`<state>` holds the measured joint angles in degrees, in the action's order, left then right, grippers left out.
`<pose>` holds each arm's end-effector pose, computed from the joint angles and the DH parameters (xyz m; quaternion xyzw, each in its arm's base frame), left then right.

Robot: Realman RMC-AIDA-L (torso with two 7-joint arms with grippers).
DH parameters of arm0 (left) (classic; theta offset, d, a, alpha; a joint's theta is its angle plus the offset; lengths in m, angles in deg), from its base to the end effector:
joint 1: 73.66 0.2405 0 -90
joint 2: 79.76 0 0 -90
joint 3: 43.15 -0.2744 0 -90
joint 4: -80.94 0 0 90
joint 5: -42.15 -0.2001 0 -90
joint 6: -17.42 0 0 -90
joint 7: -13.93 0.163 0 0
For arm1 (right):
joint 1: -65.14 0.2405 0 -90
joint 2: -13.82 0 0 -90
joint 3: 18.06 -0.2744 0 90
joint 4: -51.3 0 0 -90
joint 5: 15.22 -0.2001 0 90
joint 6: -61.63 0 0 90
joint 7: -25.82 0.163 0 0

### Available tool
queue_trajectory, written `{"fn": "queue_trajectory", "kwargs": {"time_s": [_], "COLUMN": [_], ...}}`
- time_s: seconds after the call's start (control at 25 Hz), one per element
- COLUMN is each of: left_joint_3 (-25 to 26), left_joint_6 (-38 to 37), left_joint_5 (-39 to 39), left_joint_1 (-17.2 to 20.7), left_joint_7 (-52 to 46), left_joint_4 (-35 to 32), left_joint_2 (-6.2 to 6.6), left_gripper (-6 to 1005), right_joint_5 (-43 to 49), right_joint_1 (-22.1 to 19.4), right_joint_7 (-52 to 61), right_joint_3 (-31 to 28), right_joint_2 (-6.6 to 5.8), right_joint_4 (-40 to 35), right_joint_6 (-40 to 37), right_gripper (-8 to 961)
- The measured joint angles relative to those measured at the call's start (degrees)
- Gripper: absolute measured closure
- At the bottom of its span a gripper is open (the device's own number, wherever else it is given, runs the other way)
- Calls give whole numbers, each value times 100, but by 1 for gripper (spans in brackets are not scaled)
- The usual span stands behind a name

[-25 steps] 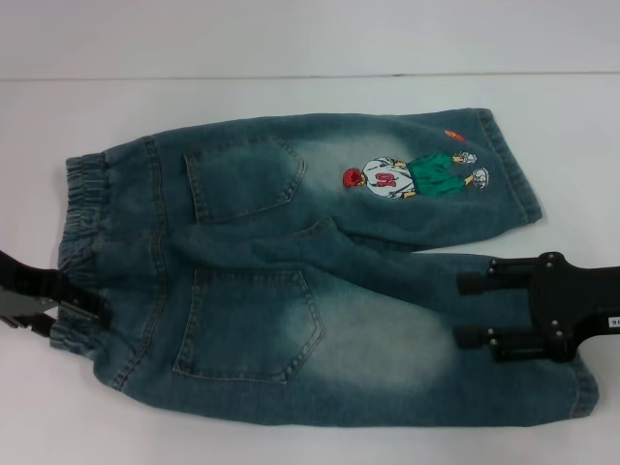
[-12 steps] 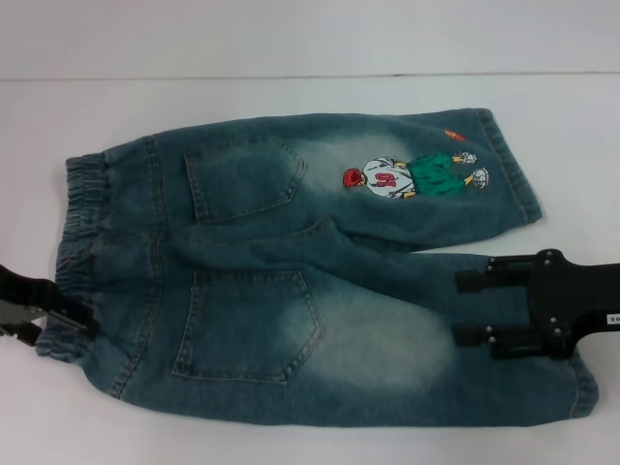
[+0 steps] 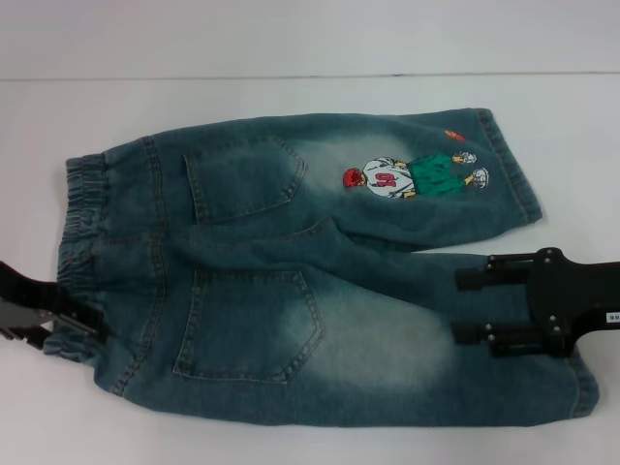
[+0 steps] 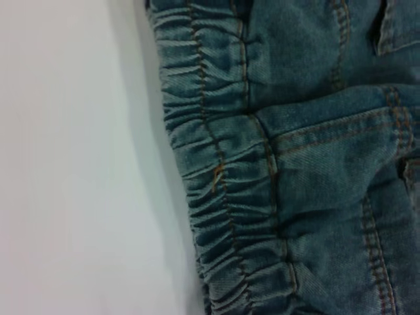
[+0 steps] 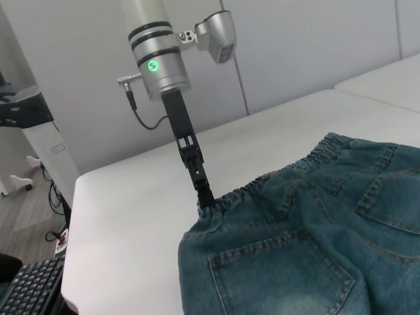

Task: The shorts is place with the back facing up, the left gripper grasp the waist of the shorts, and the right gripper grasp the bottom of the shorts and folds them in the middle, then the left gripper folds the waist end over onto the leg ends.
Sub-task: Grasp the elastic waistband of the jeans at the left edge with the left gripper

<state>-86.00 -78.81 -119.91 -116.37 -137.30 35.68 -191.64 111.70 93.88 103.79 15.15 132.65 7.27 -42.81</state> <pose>-0.3097 0.3552 0.0324 -0.7363 -0.6466 0.1569 0.1230 0.2733 0.2970 -0.0082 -0.9610 0.1826 0.2023 0.0477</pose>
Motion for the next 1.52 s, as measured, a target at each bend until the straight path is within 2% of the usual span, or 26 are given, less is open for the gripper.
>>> {"fn": "queue_trajectory", "kwargs": {"time_s": [0.64,1.52], "left_joint_3": [46,-53], "left_joint_6": [63,-114], "left_joint_5": [165,-11], "left_joint_1": [-73,-28], "left_joint_7": [11,2], "left_joint_4": [-62,-95], "left_joint_2": [-6,-26], "left_gripper": [122,123], "right_joint_5": [9,4], "right_joint_1": [-9,-21], "right_joint_7": [-16,-59], "right_joint_3": [8,-21], "right_joint_2": [0,0], "right_joint_4": [8,18], "right_joint_6": [38,108], "right_gripper": [227,227]}}
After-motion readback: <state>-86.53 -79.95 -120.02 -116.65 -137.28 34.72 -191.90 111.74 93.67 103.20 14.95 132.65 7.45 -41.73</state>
